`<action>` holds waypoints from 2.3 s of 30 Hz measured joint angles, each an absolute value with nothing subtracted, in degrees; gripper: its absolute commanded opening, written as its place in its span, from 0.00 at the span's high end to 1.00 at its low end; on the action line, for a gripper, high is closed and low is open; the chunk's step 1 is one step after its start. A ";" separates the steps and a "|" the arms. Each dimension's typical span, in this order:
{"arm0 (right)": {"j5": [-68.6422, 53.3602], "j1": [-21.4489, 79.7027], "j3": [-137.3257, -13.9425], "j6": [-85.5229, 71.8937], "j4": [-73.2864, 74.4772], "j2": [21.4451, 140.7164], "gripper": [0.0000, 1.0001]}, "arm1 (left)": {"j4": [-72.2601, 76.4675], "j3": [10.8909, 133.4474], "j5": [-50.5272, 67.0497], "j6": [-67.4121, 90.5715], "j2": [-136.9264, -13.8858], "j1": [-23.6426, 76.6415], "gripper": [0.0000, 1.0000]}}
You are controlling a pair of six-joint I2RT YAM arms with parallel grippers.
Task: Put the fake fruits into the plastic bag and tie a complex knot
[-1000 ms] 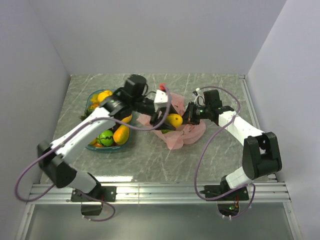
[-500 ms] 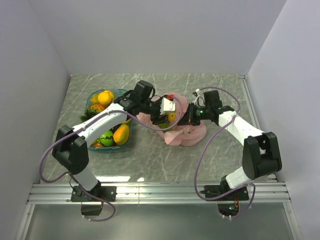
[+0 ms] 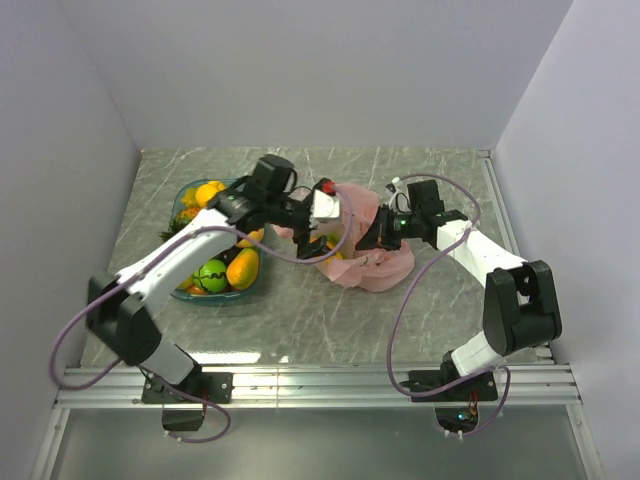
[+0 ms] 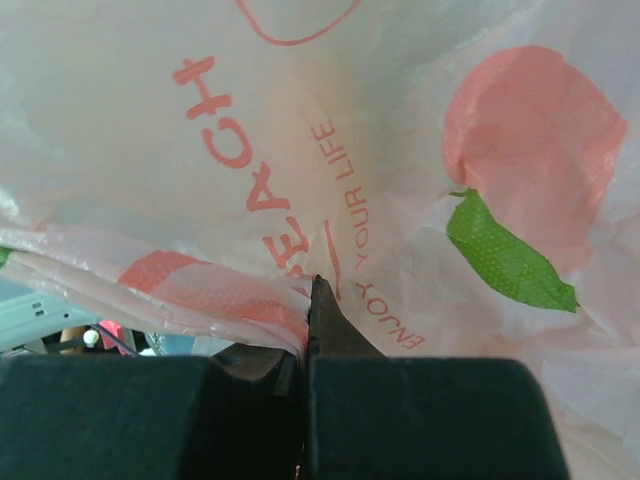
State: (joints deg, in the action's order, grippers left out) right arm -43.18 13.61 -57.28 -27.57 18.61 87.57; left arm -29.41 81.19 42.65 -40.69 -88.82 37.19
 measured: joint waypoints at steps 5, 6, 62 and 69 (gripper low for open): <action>-43.03 13.61 -57.34 -27.59 18.74 88.05 1.00 | -30.39 77.19 47.31 -32.45 -73.47 33.10 0.04; -43.00 13.61 -57.34 -27.59 18.74 88.05 1.00 | -30.65 75.77 47.55 -31.27 -70.08 32.08 0.04; -41.80 13.61 -57.87 -27.33 19.31 89.19 1.00 | -43.79 94.85 -3.77 13.72 -102.65 4.54 0.52; -41.58 13.61 -57.87 -27.11 19.31 89.19 1.00 | -36.80 90.28 28.99 10.61 -82.19 3.14 0.70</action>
State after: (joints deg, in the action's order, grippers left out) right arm -41.58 13.61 -57.87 -27.11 19.31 89.19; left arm -36.80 90.28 28.99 10.61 -82.19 3.14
